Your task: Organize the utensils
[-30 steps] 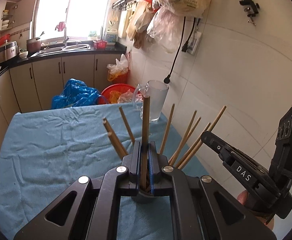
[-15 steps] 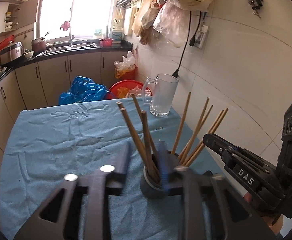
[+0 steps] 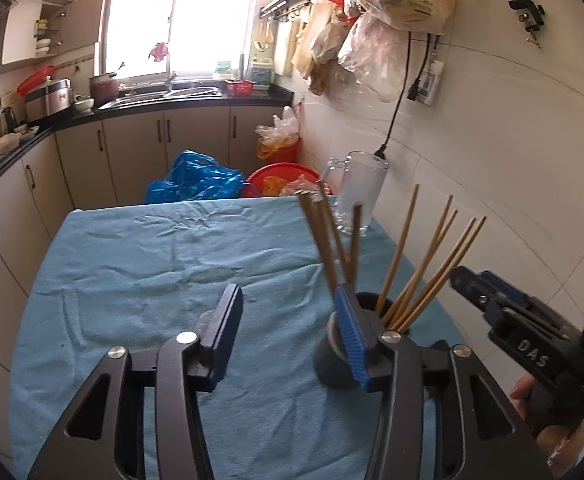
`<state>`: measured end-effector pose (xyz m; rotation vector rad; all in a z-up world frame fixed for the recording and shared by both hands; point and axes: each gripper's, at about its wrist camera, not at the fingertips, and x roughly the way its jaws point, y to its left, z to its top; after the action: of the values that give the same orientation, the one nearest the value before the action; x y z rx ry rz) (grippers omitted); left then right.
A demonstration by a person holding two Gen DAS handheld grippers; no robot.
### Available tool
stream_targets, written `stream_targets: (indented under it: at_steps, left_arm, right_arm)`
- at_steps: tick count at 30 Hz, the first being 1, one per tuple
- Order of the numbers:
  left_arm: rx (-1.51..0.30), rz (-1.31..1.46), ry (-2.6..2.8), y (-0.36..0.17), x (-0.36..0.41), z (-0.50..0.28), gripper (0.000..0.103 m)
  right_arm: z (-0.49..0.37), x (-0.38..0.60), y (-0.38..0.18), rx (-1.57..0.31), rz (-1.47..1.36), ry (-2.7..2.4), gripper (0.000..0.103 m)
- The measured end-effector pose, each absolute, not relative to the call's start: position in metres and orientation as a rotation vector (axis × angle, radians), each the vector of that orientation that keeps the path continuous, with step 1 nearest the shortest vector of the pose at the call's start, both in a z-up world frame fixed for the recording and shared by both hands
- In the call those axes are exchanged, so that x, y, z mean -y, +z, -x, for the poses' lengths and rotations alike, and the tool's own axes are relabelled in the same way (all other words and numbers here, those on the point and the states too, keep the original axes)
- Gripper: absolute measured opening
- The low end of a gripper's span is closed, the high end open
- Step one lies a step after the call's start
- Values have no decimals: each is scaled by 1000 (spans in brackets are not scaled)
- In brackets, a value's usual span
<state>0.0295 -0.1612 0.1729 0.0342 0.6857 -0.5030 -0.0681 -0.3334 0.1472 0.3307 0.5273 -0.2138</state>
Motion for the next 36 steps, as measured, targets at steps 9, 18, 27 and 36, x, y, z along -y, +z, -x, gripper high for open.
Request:
stream_targets:
  at_steps: [9, 18, 27, 36]
  left_arm:
    - [-704, -53, -416, 153, 146, -25, 74]
    - [-732, -101, -293, 134, 131, -18, 91]
    - [-620, -162, -152, 133, 101, 12, 103]
    - [-645, -154, -125, 126, 70, 24, 103]
  right_arm:
    - [80, 324, 146, -548, -224, -347, 88]
    - [89, 306, 136, -617, -87, -473, 91]
    - [102, 284, 120, -658, -3, -507, 92]
    - [113, 267, 105, -687, 9, -480, 92]
